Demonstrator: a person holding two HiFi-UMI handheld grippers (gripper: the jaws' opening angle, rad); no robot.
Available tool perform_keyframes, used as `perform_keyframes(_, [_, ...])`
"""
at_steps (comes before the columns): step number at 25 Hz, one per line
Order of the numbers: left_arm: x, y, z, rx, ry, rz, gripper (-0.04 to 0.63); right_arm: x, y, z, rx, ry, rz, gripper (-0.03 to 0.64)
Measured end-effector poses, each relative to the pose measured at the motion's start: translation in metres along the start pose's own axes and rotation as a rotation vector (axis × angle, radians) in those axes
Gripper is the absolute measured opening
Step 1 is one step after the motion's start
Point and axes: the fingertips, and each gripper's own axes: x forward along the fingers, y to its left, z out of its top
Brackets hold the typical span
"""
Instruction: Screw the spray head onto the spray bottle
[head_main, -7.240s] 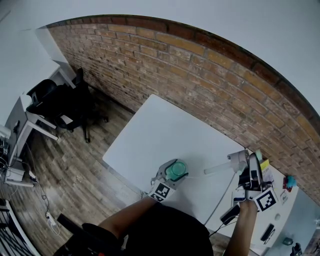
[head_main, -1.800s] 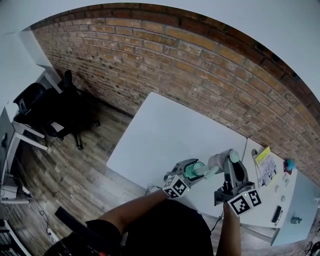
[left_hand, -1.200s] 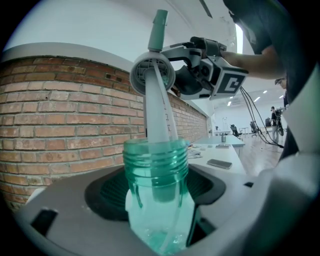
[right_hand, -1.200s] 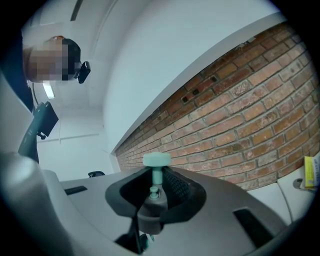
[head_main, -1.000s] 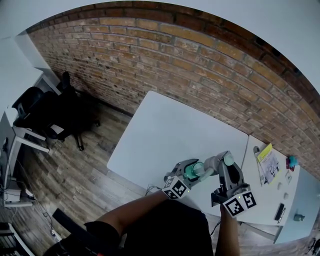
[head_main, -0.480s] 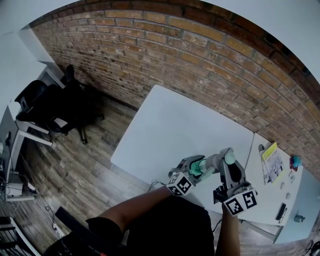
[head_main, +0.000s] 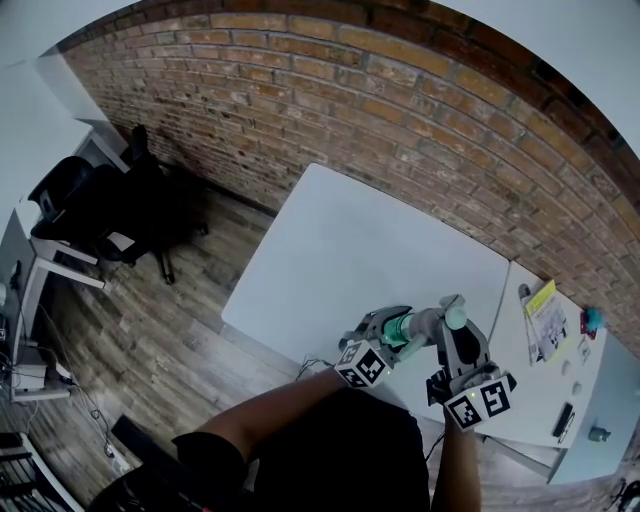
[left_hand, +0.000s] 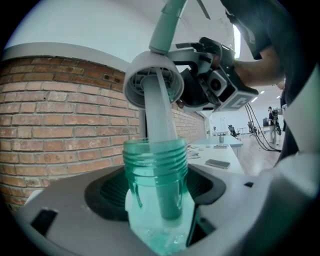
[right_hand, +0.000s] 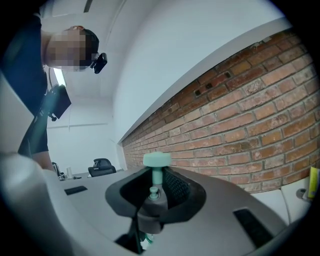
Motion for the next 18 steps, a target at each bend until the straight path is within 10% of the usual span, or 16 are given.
perform_keyframes(18, [-0.002,0.001,0.001,0.002,-0.011,-0.004,0.325,0.009,0.001,-0.027,-0.036,0.047,0.023,0.066])
